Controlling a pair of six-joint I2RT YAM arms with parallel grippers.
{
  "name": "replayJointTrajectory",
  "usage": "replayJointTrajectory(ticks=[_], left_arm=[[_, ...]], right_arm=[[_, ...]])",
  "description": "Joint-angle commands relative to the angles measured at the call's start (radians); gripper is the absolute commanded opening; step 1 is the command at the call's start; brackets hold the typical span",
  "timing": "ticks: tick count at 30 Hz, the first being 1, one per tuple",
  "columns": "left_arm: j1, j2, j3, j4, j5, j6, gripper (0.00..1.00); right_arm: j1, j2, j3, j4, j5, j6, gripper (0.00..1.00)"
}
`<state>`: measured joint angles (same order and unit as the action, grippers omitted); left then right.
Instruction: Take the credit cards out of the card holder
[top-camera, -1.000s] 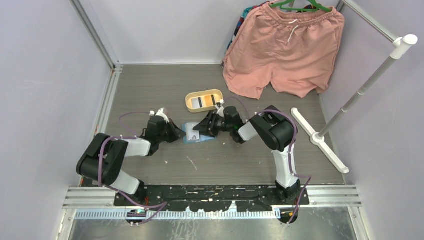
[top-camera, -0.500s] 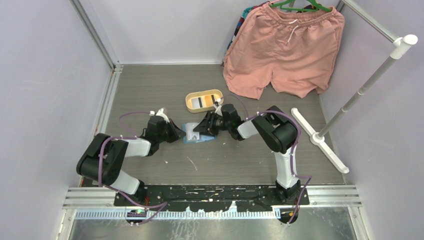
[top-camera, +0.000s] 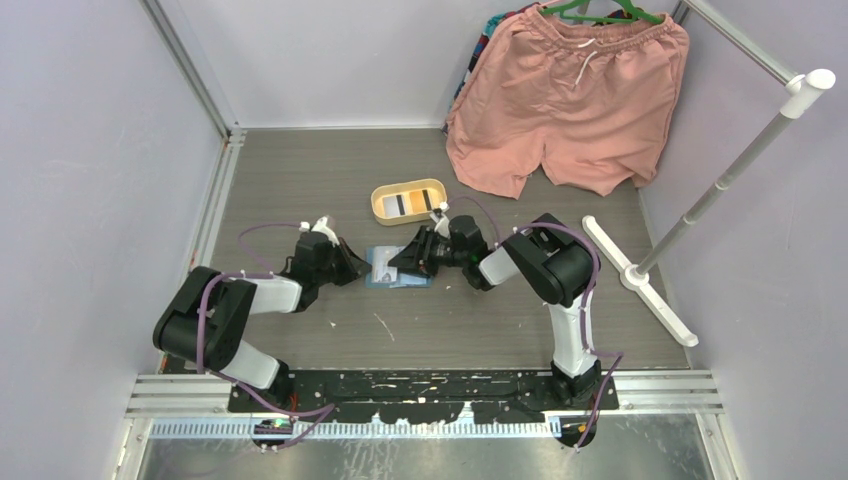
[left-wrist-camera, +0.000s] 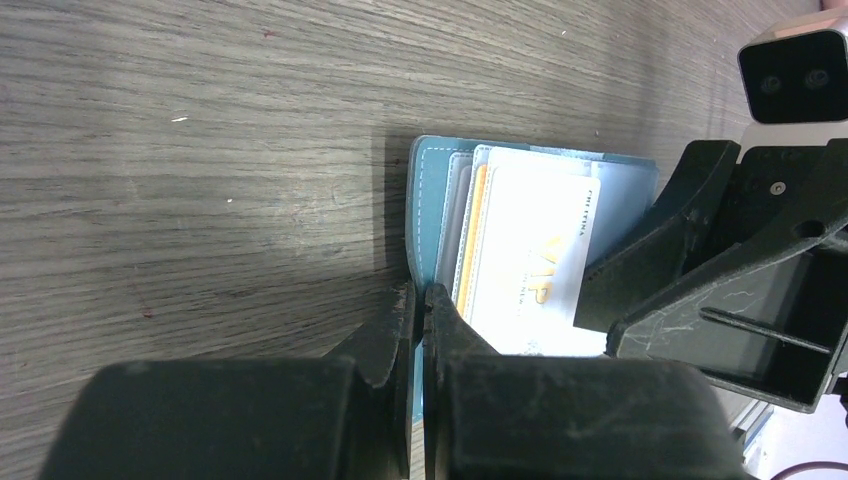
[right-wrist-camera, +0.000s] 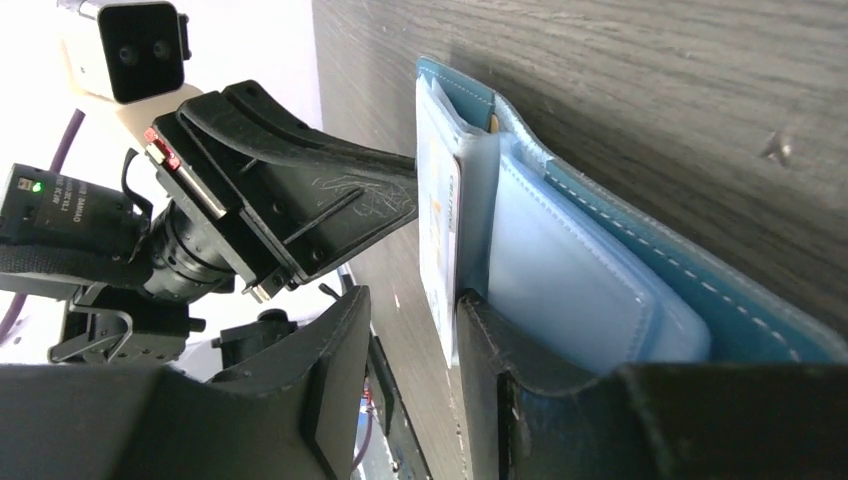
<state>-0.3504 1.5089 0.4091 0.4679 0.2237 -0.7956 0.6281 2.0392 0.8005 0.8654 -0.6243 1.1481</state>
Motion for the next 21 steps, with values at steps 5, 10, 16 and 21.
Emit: replayJointTrajectory(ticks=[5,10,16,21], left_arm=[[-0.029,0.043,-0.027,-0.138,0.016,0.041,0.0],[-0.029,0.045,-0.027,-0.14,0.016,0.041,0.0],[-0.029,0.049,-0.022,-0.144,0.018,0.044,0.0],[-0.029,0.053,-0.017,-0.147,0.02,0.045,0.0]], right_arm=[[0.018,-0.042,-0.006,0.173,-0.097,0.065,0.4],[0.015,-0.033,-0.016,0.185,-0.095,0.073,0.29],[0.007,-0.021,-0.018,0.191,-0.094,0.076,0.21],[0.005,-0.018,-0.024,0.197,-0.094,0.079,0.16]])
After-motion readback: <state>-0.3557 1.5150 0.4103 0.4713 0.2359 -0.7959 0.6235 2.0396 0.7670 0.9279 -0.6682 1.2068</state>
